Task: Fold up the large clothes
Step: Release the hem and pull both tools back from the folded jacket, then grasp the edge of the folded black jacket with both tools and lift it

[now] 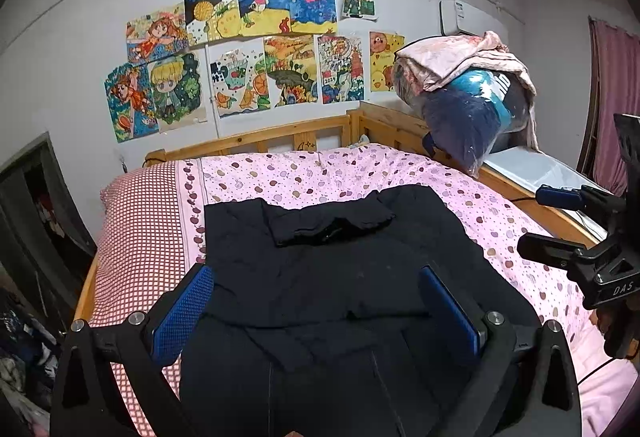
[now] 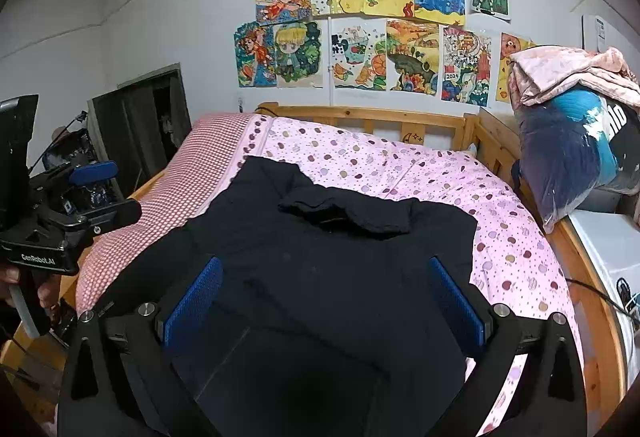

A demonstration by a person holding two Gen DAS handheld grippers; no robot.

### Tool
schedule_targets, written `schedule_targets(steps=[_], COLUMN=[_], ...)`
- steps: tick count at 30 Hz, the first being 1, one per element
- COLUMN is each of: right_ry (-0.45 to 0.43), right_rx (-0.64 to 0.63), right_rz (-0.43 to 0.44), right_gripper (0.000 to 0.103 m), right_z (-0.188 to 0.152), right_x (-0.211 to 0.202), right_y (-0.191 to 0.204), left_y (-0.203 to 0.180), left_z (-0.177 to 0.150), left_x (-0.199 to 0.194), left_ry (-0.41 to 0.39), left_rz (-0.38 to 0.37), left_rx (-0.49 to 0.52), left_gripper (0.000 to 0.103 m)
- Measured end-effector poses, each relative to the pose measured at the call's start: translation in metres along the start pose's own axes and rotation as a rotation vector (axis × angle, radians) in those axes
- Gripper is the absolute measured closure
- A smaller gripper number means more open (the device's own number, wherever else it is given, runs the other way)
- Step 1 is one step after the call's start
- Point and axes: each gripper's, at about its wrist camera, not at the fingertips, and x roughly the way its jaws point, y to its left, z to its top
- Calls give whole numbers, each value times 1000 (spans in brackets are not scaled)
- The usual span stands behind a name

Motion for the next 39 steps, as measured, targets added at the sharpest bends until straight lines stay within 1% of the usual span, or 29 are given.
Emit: schedule_targets(steps=[4, 10, 19, 21, 23, 27, 35, 39], right_ry=[-14, -36, -33, -31, -19, 10, 63, 101], right_rx=[-2, -14, -2, -5, -1, 17, -23, -4], right_rz=[10, 1, -25, -34, -46, -36, -38, -26], right_gripper=[3, 3, 3, 3, 3, 3, 3, 3], right_z=[-11, -30, -77, -93, -105, -128, -170, -194], right_x=[-19, -41, -73, -81, -85, -91, -93, -90], right_y=[6, 17, 24, 24, 22, 19, 29, 26], left_y=[-1, 1, 8, 9, 11, 14, 14, 10], left_z=[-13, -36, -79, -89, -104, -127, -182, -207], left_x=[-22, -39, -77, -82, -87, -95, -107, -116], left_ry=[-23, -14, -49, -38, -19, 21, 76, 60], left_rz=[0, 7, -20, -23, -47, -80, -51, -56], left_rx=[4, 4, 16, 23, 31, 35, 103, 137], left_gripper=[0, 0, 0, 0, 0, 0, 0, 0])
